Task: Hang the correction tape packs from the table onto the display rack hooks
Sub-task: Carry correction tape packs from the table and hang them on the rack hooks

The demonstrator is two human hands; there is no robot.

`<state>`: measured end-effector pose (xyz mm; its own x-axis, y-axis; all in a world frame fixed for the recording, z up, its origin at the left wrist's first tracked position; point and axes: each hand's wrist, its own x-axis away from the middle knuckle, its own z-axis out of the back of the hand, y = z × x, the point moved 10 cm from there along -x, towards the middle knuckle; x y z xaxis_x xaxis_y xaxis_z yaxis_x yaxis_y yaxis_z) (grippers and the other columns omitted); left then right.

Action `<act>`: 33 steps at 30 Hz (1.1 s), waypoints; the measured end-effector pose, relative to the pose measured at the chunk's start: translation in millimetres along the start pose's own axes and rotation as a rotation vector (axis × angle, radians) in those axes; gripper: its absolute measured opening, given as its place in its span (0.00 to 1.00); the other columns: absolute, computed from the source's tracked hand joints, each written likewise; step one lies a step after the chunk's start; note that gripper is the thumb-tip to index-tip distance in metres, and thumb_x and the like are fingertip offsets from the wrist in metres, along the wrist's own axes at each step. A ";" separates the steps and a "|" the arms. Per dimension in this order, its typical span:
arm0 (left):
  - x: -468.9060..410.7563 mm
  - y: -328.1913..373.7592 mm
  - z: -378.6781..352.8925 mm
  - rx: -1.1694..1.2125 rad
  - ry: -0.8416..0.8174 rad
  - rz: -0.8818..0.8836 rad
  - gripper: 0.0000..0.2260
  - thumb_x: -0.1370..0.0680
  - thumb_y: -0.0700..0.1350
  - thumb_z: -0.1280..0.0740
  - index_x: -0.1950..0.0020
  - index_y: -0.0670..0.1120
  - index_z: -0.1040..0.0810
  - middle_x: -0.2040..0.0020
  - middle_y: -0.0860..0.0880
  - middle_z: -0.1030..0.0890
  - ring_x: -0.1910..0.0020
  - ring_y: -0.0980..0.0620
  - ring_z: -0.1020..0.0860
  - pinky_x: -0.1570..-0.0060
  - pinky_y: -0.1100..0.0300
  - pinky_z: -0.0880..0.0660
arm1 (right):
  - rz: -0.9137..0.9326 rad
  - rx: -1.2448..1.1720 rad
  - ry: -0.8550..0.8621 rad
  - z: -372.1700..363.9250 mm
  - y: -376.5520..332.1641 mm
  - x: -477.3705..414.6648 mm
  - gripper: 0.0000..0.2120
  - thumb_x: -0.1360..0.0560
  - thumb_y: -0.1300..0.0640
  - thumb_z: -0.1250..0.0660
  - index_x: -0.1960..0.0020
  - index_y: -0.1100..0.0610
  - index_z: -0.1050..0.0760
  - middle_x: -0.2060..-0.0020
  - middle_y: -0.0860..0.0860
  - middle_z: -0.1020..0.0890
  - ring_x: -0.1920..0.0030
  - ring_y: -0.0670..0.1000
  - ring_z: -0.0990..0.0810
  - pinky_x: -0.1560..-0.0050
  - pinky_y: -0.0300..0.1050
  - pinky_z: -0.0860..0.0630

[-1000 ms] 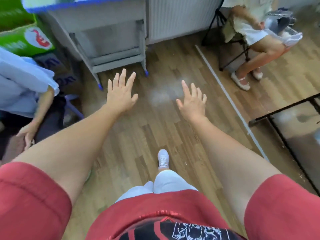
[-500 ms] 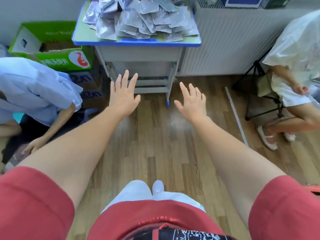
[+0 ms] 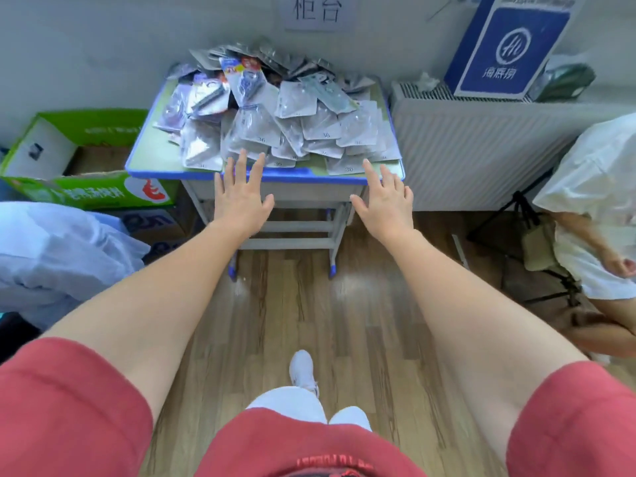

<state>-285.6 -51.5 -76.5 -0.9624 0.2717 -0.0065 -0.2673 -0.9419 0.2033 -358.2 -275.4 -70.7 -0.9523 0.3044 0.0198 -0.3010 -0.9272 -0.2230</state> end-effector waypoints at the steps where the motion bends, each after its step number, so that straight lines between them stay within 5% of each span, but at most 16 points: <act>1: -17.6 0.2 1.4 0.006 -0.004 0.002 0.30 0.18 0.50 0.43 0.21 0.51 0.57 0.21 0.44 0.58 0.23 0.42 0.57 0.25 0.46 0.57 | -0.009 -0.013 -0.001 1.8 1.0 -16.7 0.30 0.19 0.45 0.44 0.21 0.49 0.54 0.23 0.57 0.46 0.24 0.58 0.47 0.27 0.57 0.49; 17: -216.3 -27.1 -6.8 0.002 -0.065 0.121 0.31 0.18 0.51 0.43 0.21 0.50 0.57 0.21 0.45 0.59 0.23 0.43 0.58 0.26 0.46 0.58 | 0.026 -0.059 -0.079 -15.3 -20.7 -232.5 0.31 0.19 0.47 0.44 0.21 0.49 0.54 0.23 0.57 0.47 0.24 0.58 0.48 0.26 0.57 0.50; 24: -299.2 -35.0 -15.6 0.021 -0.069 0.180 0.30 0.18 0.50 0.43 0.21 0.51 0.56 0.21 0.44 0.57 0.22 0.43 0.57 0.26 0.47 0.58 | 0.035 -0.118 -0.138 -35.5 -22.5 -332.1 0.34 0.22 0.47 0.39 0.22 0.50 0.52 0.25 0.57 0.40 0.26 0.59 0.43 0.29 0.58 0.45; 33: -351.4 -50.1 -30.5 0.048 -0.118 0.340 0.29 0.18 0.53 0.43 0.21 0.55 0.53 0.21 0.46 0.58 0.23 0.42 0.60 0.27 0.40 0.58 | 0.175 -0.193 -0.358 -71.8 -32.8 -374.9 0.33 0.24 0.43 0.35 0.23 0.44 0.46 0.22 0.53 0.51 0.25 0.63 0.44 0.28 0.61 0.45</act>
<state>64.4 -105.8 -114.3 -0.9828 -0.0316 0.1818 0.0720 -0.9728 0.2203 12.3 -343.5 -140.8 -0.9556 0.0202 0.2940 -0.1512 -0.8898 -0.4306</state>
